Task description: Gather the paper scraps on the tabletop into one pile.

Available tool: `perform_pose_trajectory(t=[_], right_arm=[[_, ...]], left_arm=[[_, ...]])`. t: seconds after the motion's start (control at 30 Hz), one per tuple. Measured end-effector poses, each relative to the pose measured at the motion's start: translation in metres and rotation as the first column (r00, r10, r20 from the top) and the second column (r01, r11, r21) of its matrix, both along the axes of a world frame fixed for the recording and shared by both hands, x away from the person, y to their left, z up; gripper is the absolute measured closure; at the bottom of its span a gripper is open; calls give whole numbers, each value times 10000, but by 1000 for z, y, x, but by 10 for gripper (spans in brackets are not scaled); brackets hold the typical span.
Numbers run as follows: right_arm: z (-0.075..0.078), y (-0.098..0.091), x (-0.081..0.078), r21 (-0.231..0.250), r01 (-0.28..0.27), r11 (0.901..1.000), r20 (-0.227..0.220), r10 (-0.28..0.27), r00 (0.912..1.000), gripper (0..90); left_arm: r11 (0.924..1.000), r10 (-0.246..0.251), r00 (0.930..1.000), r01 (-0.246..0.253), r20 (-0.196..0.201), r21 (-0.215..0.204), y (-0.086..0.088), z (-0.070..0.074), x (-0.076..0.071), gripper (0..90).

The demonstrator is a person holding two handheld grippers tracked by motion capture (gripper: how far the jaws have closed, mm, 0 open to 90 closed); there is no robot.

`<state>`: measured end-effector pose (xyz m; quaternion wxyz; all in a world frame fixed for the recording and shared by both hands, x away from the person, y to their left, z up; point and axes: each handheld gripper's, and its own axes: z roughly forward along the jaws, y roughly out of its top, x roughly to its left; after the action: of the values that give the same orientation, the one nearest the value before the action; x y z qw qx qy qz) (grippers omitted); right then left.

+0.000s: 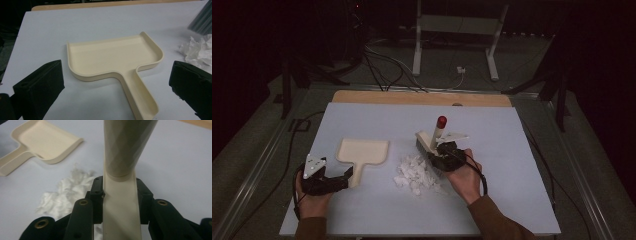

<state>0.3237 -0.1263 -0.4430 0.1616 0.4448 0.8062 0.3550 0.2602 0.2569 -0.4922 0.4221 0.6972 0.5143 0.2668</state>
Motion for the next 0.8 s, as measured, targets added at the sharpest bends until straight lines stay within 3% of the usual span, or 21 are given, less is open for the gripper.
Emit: perform_pose_trajectory(t=[0.23, 0.4, 0.53, 0.67, 0.7, 0.77, 0.8], right_arm=[[2, -22, -7, -5, 345, 9994, 182, -345, 9992, 673], [6, -38, -10, 415, -605, 9973, 583, 580, 9966, 674], [10, -52, -2, 1306, -1480, 9803, 474, 1429, 9886, 674], [13, -58, 5, 1255, -2703, 9546, 1033, 2584, 9605, 674], [13, -59, 7, 1166, -3056, 9450, 1200, 2920, 9488, 674], [13, -60, 12, 850, -3865, 9184, 1567, 3708, 9154, 674], [12, -59, 14, 744, -4075, 9102, 1633, 3920, 9054, 674]], left_arm=[[10000, -30, 10000, 30, -41, 51, -1, 0, 0, 5], [10000, -56, 10000, 56, -44, 64, -1, 0, 0, 5], [9999, -77, 10000, 78, -40, 68, -2, -1, 0, 5], [9999, -79, 10000, 79, -45, 72, -2, -1, 1, 5], [9999, -81, 9999, 81, -61, 89, -2, -1, 1, 5], [9999, -92, 9999, 92, -60, 85, -2, -1, 1, 5], [9999, -88, 9999, 88, -64, 85, -2, -1, 1, 5]])
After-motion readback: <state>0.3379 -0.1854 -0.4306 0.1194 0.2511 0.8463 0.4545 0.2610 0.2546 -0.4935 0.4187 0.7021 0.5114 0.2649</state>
